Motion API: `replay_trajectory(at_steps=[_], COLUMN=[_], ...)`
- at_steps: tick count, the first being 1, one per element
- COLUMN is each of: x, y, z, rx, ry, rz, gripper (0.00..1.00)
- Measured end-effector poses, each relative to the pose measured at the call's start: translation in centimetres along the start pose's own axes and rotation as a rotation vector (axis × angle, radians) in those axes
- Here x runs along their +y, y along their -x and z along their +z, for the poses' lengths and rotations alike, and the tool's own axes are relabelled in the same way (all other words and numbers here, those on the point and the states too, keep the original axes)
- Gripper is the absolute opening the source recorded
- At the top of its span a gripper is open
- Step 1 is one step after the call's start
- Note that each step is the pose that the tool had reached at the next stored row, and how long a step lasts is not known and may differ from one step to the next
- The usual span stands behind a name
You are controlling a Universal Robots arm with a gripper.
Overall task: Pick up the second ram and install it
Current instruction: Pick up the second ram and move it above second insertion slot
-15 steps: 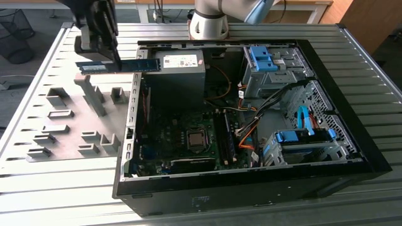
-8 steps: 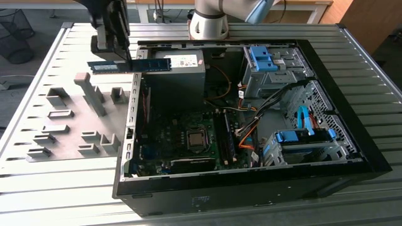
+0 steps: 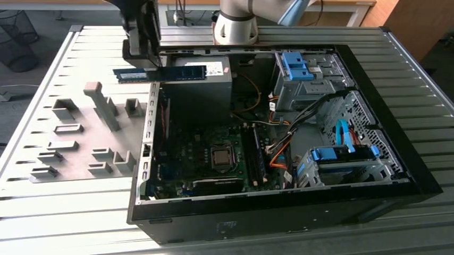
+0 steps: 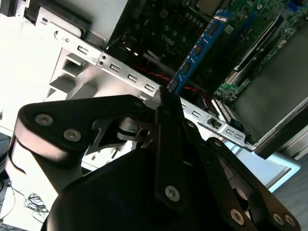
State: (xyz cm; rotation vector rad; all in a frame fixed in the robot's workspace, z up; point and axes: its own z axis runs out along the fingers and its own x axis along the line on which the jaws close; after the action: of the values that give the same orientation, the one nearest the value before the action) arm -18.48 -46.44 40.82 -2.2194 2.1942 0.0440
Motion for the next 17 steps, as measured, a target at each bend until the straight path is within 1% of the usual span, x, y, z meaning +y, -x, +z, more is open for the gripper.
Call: replay_trajectory(at_steps=[11,17], x=[-3.30,-5.35], y=[-0.03,-0.06], z=[-0.02,-0.03], rx=[0.0000,-0.0001], ry=[0.0000,-0.0001], rz=[0.000,0.000], gripper=[0.14,0.14])
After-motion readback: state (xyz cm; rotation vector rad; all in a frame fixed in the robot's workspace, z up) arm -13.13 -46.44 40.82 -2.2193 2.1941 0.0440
